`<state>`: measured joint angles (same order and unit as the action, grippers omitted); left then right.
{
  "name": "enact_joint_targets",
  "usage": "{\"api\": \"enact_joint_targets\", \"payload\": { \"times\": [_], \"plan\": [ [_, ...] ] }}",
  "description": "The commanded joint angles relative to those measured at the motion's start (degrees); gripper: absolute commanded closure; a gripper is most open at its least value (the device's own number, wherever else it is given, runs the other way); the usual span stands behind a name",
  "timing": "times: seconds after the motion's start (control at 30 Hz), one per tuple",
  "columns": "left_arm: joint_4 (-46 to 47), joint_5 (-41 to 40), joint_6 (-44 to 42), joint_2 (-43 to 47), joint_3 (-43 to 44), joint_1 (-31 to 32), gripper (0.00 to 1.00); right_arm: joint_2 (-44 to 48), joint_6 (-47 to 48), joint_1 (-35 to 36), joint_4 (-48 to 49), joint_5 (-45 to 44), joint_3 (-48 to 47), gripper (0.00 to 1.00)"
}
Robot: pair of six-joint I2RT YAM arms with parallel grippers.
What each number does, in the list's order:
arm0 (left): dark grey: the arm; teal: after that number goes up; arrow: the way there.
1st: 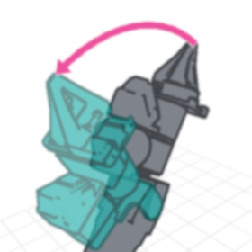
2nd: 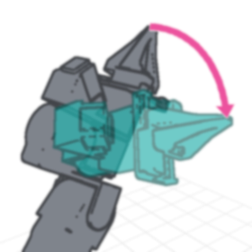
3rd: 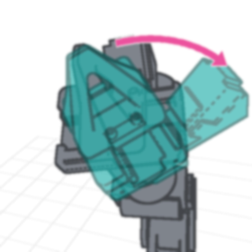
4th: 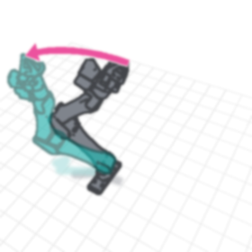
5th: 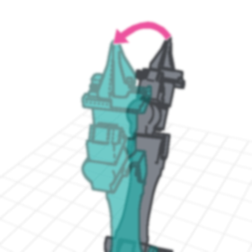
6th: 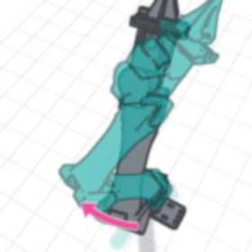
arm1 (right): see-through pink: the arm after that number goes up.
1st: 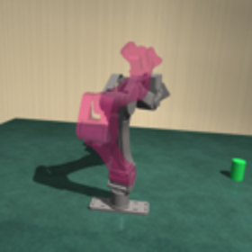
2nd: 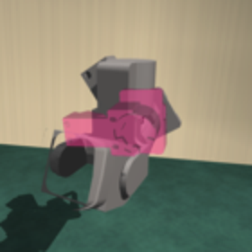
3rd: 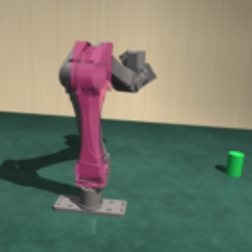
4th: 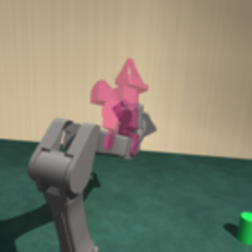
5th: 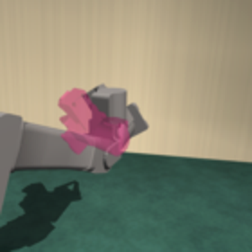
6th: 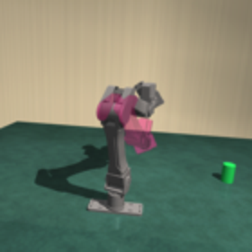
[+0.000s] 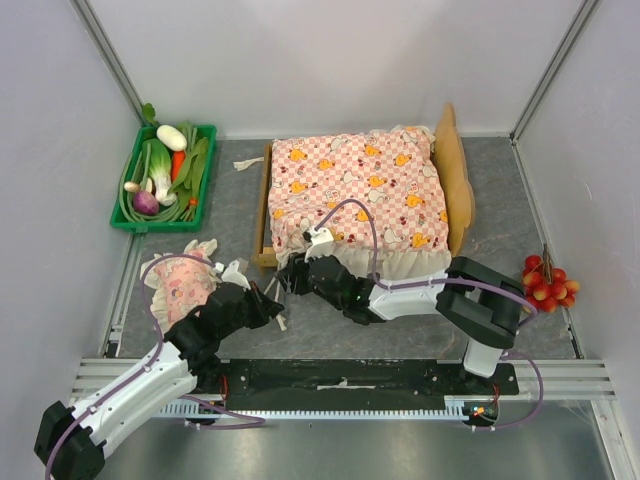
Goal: Set up the pet bed
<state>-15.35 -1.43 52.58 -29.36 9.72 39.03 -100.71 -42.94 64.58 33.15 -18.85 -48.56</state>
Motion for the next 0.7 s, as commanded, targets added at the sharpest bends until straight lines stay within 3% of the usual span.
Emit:
{"api": "enact_joint_targets", "payload": {
  "times": [0.0, 0.67],
  "plan": [
    [0.6, -0.9, -1.9, 0.0, 1.5, 0.1, 0.98, -2.5, -2.1, 0.8, 4.7, -3.0, -2.6, 0.44],
    [0.5, 0.2, -1.1, 1.7, 0.7, 0.1, 0.98, -11.9, 1.4, 0.7, 7.9, -9.9, -9.4, 0.52]
  ]
}}
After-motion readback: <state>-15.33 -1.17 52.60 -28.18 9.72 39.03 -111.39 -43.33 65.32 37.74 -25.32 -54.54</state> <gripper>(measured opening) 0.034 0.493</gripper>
